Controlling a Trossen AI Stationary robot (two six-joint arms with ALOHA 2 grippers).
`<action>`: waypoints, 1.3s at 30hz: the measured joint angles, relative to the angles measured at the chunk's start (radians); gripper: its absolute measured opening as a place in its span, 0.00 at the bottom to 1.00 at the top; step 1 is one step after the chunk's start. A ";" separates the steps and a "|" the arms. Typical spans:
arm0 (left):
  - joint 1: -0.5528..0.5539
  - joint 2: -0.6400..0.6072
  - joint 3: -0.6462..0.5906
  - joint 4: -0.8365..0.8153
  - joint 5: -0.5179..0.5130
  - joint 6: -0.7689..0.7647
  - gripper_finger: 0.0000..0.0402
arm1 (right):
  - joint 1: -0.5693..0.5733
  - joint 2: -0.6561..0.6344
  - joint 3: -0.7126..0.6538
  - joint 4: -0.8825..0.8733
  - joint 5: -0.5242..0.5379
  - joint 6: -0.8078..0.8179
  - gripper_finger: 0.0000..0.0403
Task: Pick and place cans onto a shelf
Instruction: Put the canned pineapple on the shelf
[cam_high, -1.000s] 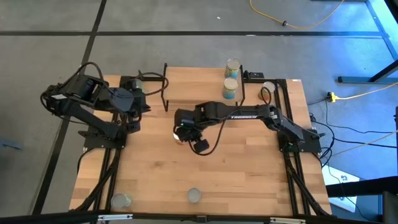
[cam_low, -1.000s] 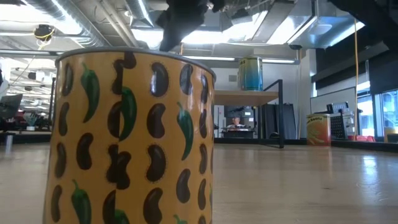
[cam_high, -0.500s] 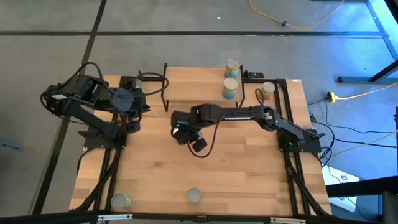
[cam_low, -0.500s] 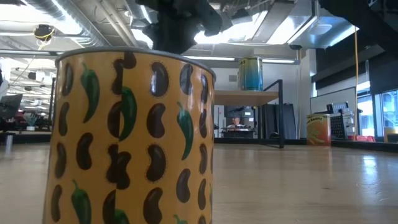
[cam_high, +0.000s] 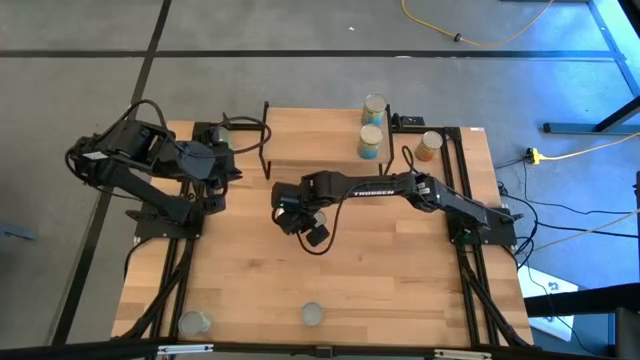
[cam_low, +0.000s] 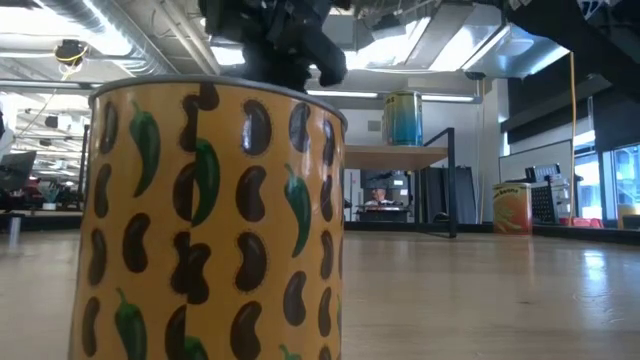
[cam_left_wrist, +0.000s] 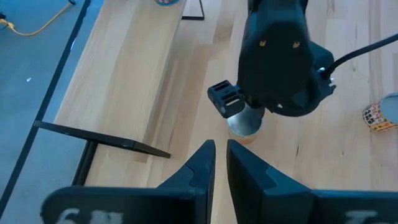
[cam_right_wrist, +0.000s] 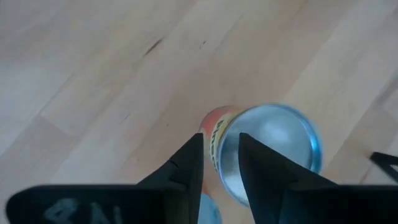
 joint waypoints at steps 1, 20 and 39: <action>0.000 0.000 0.000 0.000 0.000 0.000 0.08 | -0.003 0.002 -0.001 -0.006 -0.015 0.000 0.25; 0.000 0.000 0.000 0.000 0.000 0.000 0.08 | -0.026 0.061 0.006 0.010 -0.037 0.006 0.24; 0.000 0.000 0.000 0.000 0.000 0.000 0.08 | -0.025 0.063 0.002 0.014 -0.016 0.012 0.01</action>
